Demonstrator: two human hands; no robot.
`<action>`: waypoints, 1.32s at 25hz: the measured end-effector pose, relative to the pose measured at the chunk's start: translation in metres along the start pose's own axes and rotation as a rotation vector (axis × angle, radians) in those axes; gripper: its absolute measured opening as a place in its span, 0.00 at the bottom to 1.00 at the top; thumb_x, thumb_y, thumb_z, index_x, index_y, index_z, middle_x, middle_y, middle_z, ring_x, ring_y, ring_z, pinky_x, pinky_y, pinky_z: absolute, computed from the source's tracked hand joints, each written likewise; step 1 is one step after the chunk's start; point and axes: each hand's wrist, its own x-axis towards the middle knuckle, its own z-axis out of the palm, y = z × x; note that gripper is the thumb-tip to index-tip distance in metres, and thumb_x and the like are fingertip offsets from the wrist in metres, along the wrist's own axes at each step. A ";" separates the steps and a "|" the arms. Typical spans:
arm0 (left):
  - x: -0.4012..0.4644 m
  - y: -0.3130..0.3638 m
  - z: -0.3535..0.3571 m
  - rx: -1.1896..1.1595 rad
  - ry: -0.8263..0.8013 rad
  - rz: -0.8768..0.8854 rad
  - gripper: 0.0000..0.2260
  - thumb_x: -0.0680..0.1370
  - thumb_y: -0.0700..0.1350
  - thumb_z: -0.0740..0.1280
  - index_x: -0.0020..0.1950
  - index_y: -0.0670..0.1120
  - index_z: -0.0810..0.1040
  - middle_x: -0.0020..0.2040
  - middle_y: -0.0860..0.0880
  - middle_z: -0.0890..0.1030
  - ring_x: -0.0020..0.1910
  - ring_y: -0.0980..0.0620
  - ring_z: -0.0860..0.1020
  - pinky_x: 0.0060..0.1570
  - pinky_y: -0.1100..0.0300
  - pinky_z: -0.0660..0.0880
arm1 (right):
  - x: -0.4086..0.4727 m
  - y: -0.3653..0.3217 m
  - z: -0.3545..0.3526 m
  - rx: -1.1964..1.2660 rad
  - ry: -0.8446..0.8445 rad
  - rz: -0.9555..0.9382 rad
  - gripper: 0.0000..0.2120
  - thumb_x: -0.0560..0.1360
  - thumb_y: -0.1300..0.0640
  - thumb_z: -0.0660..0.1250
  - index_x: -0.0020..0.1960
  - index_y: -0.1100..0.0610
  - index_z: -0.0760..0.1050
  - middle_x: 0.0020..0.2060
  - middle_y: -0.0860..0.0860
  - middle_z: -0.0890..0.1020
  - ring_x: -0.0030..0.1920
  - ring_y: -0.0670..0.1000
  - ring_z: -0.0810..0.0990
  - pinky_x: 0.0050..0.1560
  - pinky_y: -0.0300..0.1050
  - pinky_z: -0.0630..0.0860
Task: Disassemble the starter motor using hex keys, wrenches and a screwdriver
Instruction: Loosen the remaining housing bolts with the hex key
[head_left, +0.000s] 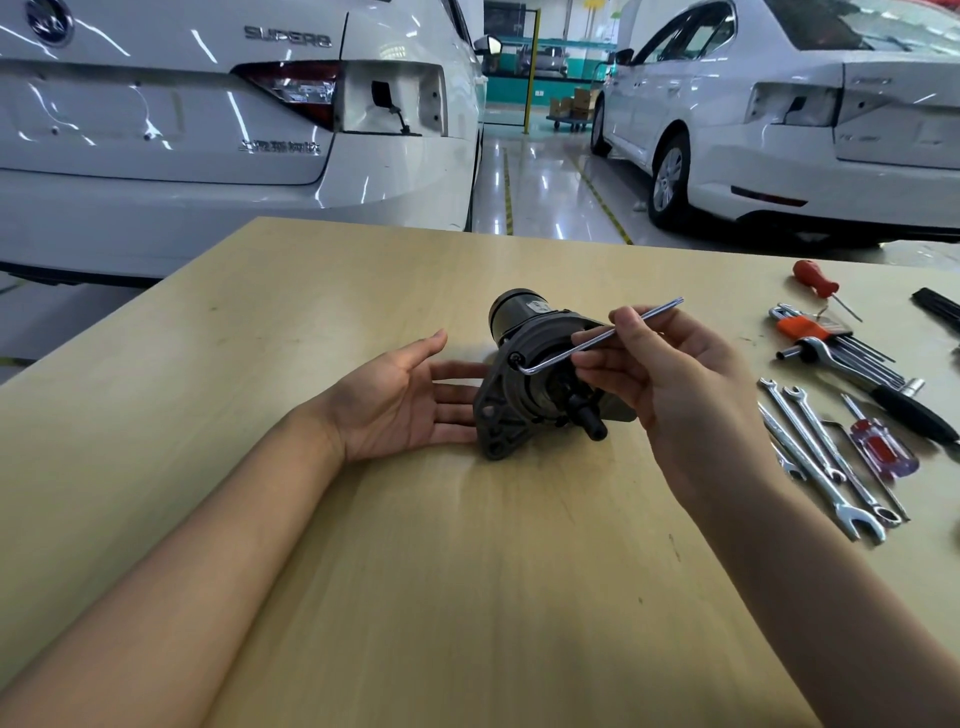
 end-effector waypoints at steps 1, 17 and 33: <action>0.000 0.000 0.000 0.000 0.001 0.000 0.23 0.78 0.56 0.57 0.57 0.39 0.78 0.51 0.37 0.81 0.48 0.41 0.82 0.49 0.49 0.80 | 0.001 0.000 -0.001 0.018 0.001 0.016 0.06 0.79 0.62 0.62 0.44 0.61 0.74 0.35 0.57 0.84 0.33 0.50 0.83 0.37 0.38 0.79; -0.002 0.000 0.003 -0.005 0.013 0.000 0.23 0.78 0.56 0.57 0.56 0.38 0.78 0.49 0.37 0.81 0.47 0.41 0.82 0.51 0.48 0.80 | 0.013 -0.018 0.043 -0.730 -0.167 -0.472 0.16 0.73 0.64 0.70 0.60 0.56 0.78 0.34 0.48 0.81 0.33 0.47 0.80 0.41 0.43 0.78; -0.004 0.001 0.005 0.002 0.013 0.005 0.24 0.80 0.58 0.53 0.55 0.39 0.77 0.47 0.39 0.81 0.45 0.43 0.81 0.50 0.50 0.79 | -0.016 -0.004 0.028 -0.788 -0.376 -0.737 0.04 0.71 0.65 0.71 0.45 0.57 0.81 0.36 0.52 0.82 0.36 0.47 0.79 0.40 0.40 0.76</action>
